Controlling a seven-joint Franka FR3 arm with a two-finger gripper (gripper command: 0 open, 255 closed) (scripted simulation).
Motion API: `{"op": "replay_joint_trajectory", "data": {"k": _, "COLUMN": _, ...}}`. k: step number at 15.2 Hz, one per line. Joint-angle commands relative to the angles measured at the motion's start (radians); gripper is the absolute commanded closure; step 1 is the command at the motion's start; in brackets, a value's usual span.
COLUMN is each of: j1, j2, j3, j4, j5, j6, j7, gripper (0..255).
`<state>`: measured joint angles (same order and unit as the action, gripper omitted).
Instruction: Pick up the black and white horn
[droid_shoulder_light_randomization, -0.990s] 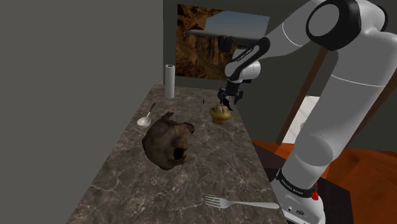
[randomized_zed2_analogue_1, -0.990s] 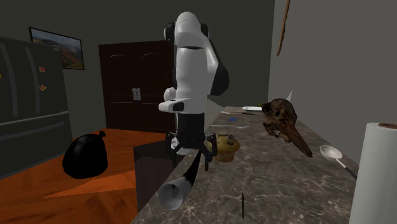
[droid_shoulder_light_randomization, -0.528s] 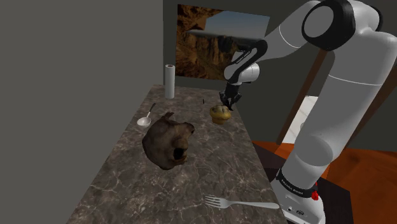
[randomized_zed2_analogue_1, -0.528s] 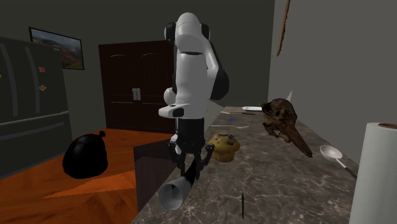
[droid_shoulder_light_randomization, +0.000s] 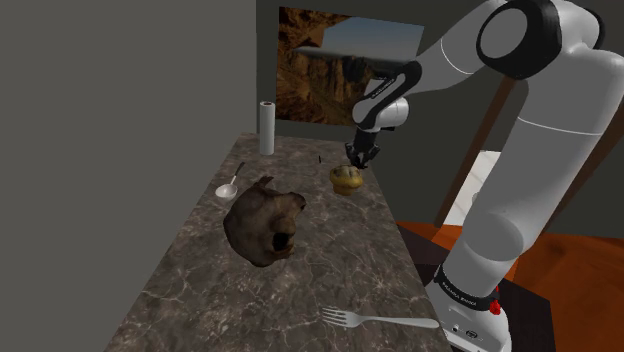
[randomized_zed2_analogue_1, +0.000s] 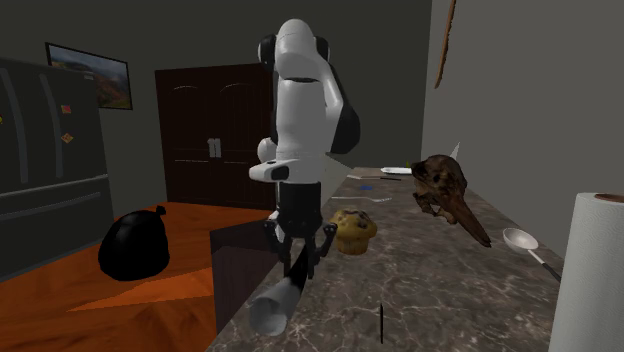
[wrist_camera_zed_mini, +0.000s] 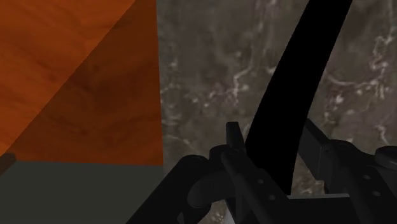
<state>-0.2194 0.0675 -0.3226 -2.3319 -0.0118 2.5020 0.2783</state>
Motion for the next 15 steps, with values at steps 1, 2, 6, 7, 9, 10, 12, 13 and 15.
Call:
{"op": "replay_joint_trajectory", "data": {"k": 1, "j1": 0.002, "j2": -0.019, "j3": -0.001, "j4": 0.006, "j5": -0.01, "j6": -0.024, "j7": 0.008, "gripper": 255}}
{"op": "replay_joint_trajectory", "data": {"k": 2, "j1": 0.002, "j2": -0.029, "j3": -0.001, "j4": 0.01, "j5": -0.014, "j6": -0.038, "j7": 0.01, "gripper": 255}}
{"op": "replay_joint_trajectory", "data": {"k": 6, "j1": 0.003, "j2": -0.066, "j3": -0.001, "j4": 0.029, "j5": -0.03, "j6": -0.092, "j7": 0.021, "gripper": 255}}
{"op": "replay_joint_trajectory", "data": {"k": 7, "j1": 0.003, "j2": -0.075, "j3": -0.001, "j4": 0.034, "j5": -0.034, "j6": -0.105, "j7": 0.023, "gripper": 255}}
{"op": "replay_joint_trajectory", "data": {"k": 9, "j1": 0.004, "j2": -0.091, "j3": 0.0, "j4": 0.046, "j5": -0.04, "j6": -0.133, "j7": 0.027, "gripper": 255}}
{"op": "replay_joint_trajectory", "data": {"k": 10, "j1": 0.004, "j2": -0.099, "j3": 0.0, "j4": 0.052, "j5": -0.043, "j6": -0.146, "j7": 0.029, "gripper": 255}}
{"op": "replay_joint_trajectory", "data": {"k": 12, "j1": 0.004, "j2": -0.115, "j3": 0.001, "j4": 0.064, "j5": -0.048, "j6": -0.174, "j7": 0.032, "gripper": 255}}
{"op": "replay_joint_trajectory", "data": {"k": 13, "j1": 0.004, "j2": -0.122, "j3": 0.001, "j4": 0.071, "j5": -0.051, "j6": -0.187, "j7": 0.034, "gripper": 255}}
{"op": "replay_joint_trajectory", "data": {"k": 15, "j1": 0.004, "j2": -0.123, "j3": 0.001, "j4": 0.072, "j5": -0.051, "j6": -0.189, "j7": 0.034, "gripper": 255}}
